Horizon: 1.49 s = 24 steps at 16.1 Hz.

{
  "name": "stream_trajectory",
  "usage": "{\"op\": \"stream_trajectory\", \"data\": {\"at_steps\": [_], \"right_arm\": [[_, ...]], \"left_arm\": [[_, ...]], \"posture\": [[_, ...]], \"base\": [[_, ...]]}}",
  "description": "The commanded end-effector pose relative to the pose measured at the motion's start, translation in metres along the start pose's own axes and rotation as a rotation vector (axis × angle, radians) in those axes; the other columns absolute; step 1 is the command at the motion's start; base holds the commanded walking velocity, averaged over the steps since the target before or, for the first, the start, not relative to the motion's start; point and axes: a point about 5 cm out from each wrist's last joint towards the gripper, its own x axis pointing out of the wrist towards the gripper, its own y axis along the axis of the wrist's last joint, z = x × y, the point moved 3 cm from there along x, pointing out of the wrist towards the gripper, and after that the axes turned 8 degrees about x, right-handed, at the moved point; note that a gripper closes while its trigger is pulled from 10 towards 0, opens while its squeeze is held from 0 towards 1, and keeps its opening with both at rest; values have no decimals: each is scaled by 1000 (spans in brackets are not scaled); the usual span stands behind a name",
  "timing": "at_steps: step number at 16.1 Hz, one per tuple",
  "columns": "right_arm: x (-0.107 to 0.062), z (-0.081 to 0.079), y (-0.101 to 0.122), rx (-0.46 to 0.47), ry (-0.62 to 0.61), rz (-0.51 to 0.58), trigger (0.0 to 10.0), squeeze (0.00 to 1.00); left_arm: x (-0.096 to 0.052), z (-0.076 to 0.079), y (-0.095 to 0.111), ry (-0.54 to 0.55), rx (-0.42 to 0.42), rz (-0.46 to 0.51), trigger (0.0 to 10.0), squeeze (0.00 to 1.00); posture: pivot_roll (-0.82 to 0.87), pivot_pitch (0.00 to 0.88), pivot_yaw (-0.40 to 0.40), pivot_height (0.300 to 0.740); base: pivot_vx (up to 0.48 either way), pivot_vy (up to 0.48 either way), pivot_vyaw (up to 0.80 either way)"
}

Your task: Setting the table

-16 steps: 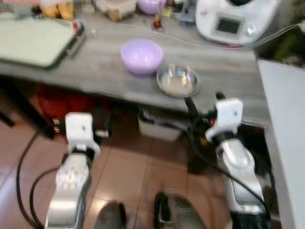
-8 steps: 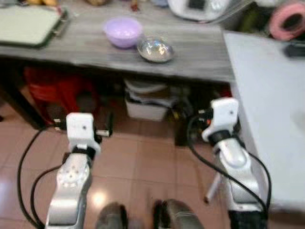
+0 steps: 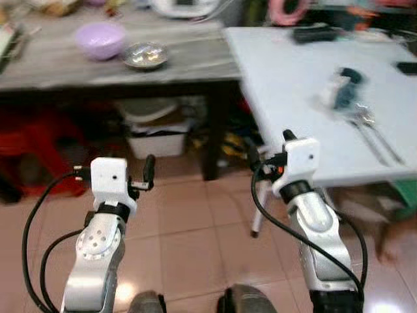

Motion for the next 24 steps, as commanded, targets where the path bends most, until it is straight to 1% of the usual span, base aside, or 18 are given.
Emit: {"op": "stream_trajectory", "data": {"at_steps": [1, 9, 14, 17, 18, 24], "right_arm": [[-2, 6, 0, -5, -14, -5, 10000, 0], [3, 1, 5, -8, 14, 10, 10000, 0], [5, -5, 9, -21, 47, 32, 10000, 0], [6, -5, 9, -20, 45, 32, 10000, 0], [6, -5, 9, -12, 41, 29, 10000, 0], [8, -8, 9, 0, 48, 31, 10000, 0]], "left_arm": [[1, 7, 3, -31, -15, 11, 10000, 0], [4, 9, 5, -43, 7, 21, 10000, 0], [5, 10, 5, -50, 17, 25, 10000, 0], [6, 10, 5, -51, 18, 24, 10000, 0], [6, 10, 5, -53, 20, 24, 10000, 0], [6, 10, 6, -57, 6, 30, 10000, 0]], "posture": [[16, 154, -35, 740], [13, 154, -34, 740], [14, 155, -32, 740], [14, 154, -31, 740], [15, 154, -29, 740], [18, 151, -32, 740]], "base": [[0, -480, -663], [0, -470, 0], [307, -364, 0], [360, -311, 721], [412, -244, 0], [452, 0, 0]]}}
